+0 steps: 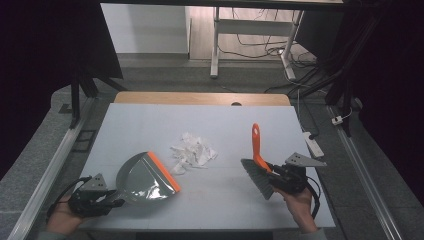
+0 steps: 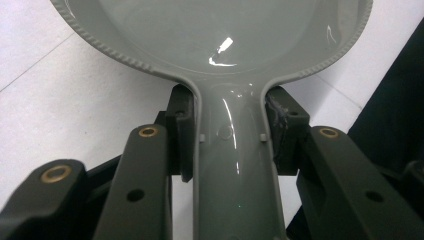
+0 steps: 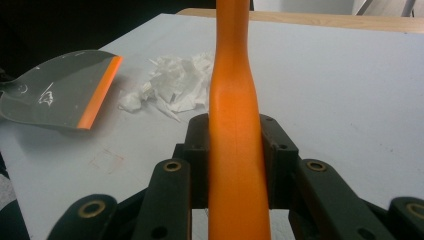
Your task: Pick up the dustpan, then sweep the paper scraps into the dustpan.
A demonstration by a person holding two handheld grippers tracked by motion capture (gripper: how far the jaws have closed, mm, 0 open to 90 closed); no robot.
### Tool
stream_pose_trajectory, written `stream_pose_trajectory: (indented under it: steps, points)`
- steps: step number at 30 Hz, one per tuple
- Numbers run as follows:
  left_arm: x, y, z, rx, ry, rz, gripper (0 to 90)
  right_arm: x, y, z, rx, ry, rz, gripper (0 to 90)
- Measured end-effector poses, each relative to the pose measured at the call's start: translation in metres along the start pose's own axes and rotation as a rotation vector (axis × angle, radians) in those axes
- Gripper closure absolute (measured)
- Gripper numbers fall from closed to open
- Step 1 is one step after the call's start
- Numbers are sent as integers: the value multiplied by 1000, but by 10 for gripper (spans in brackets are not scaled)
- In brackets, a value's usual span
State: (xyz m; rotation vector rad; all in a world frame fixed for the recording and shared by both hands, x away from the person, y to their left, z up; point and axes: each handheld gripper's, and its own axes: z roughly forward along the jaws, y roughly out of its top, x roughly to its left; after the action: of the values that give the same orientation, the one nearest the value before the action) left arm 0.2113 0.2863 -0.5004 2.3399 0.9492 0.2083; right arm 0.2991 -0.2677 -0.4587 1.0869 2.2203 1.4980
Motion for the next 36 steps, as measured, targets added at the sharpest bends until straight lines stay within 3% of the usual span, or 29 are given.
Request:
stream_pose_trajectory:
  steps: [14,26,36]
  points:
    - [1,0,3,23,1,6,619,2,3,5,4,-1,-3,702]
    - [1,0,5,27,-3,9,619,5,20,32,7,10,-13,702]
    - [1,1,6,25,-10,10,619,6,39,65,10,8,-26,703]
